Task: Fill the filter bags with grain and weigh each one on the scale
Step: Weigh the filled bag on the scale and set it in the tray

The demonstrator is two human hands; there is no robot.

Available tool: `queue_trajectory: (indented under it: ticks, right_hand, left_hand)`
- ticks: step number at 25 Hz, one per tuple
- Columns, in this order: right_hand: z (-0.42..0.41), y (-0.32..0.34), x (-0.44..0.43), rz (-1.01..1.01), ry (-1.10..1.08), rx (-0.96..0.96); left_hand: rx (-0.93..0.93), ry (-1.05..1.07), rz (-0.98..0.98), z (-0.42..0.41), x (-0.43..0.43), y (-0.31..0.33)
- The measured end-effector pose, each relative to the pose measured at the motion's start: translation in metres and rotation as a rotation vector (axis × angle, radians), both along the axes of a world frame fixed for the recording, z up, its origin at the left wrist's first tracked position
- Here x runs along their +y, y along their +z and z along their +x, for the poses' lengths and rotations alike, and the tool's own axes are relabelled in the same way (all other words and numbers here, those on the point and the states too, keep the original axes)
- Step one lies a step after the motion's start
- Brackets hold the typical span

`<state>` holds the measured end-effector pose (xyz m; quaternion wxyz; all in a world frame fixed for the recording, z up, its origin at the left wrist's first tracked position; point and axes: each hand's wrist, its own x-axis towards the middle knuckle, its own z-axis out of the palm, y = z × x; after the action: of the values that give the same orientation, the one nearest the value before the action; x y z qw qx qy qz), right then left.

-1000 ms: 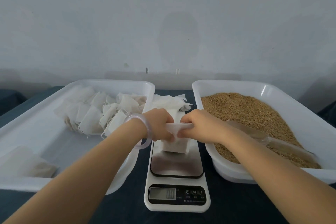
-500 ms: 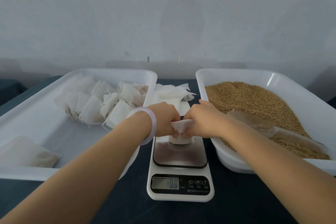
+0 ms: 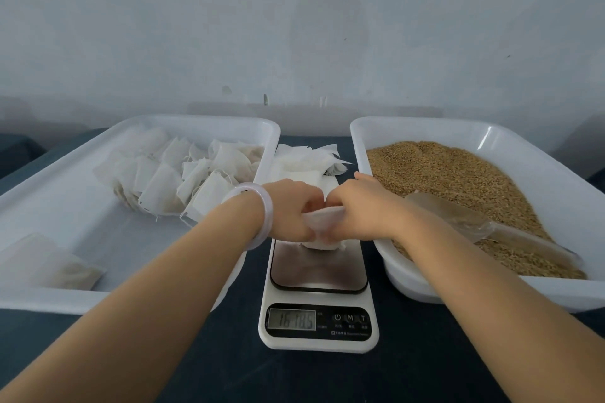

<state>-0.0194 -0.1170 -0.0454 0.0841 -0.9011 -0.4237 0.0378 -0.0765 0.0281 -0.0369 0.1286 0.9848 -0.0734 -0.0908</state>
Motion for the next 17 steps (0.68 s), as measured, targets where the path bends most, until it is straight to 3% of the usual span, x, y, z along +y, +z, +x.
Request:
queue_trajectory:
  ticks: [5, 17]
  right_hand:
    - [-0.0003, 0.0094, -0.0096, 0.216, -0.107, 0.264]
    - [0.0009, 0.0058, -0.0122, 0.229, -0.107, 0.245]
  left_hand:
    - [-0.101, 0.067, -0.216, -0.0017, 0.0057, 0.0014]
    - [-0.175, 0.081, -0.191, -0.0035, 0.0064, 0.0023]
